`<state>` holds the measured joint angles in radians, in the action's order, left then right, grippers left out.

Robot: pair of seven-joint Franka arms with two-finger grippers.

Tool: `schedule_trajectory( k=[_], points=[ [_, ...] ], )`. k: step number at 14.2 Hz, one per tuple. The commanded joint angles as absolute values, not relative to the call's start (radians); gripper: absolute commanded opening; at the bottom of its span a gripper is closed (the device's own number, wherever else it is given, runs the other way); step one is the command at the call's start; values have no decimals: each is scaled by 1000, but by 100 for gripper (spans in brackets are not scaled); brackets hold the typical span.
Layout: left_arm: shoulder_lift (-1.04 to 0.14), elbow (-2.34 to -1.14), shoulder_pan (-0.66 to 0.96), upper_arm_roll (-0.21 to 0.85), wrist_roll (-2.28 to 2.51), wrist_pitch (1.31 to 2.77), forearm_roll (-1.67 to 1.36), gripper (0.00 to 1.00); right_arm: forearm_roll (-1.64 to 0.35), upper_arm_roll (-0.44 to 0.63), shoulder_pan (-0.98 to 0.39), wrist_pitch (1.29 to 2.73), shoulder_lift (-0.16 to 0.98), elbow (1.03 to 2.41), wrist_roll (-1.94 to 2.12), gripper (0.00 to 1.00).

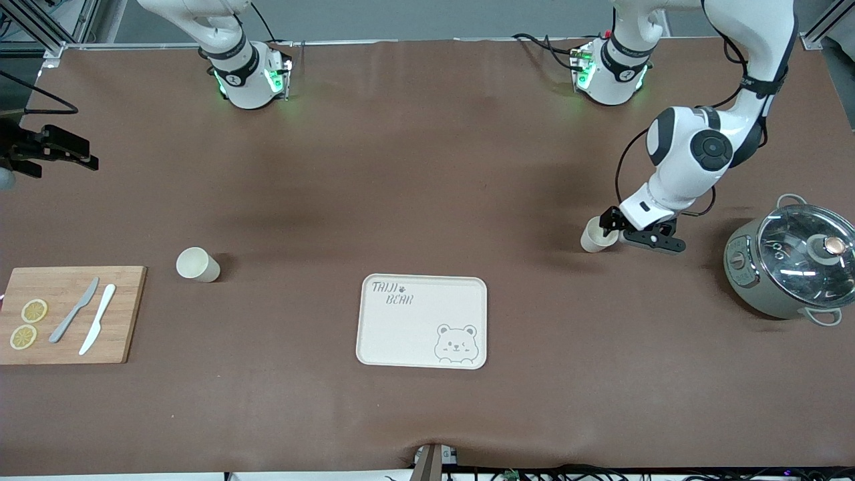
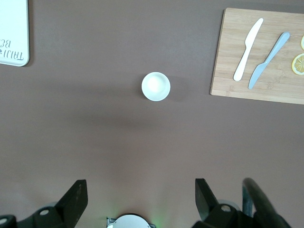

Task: Place white IKEA cup upright on tray with both arms
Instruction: 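Close the left gripper on the cup rim and lift it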

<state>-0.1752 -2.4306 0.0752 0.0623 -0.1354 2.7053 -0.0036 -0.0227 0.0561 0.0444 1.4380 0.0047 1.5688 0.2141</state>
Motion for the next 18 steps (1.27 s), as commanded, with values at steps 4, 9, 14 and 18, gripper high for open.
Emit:
schedule_trajectory(
  k=[4, 9, 14, 18],
  points=[
    [-179, -2477, 74, 71, -144, 2775, -28, 100, -28, 48, 58, 1433, 8, 1565, 210, 100],
    [-210, -2491, 80, 72, -135, 2824, -29, 100, -28, 48, 58, 1433, 8, 1565, 209, 100],
    [-209, -2499, 80, 72, -123, 2833, -28, 0, -28, 48, 60, 1431, 8, 1565, 212, 100],
    [-206, -2499, 81, 92, -121, 2833, -29, 0, -28, 48, 60, 1431, 8, 1563, 212, 100]
  ],
)
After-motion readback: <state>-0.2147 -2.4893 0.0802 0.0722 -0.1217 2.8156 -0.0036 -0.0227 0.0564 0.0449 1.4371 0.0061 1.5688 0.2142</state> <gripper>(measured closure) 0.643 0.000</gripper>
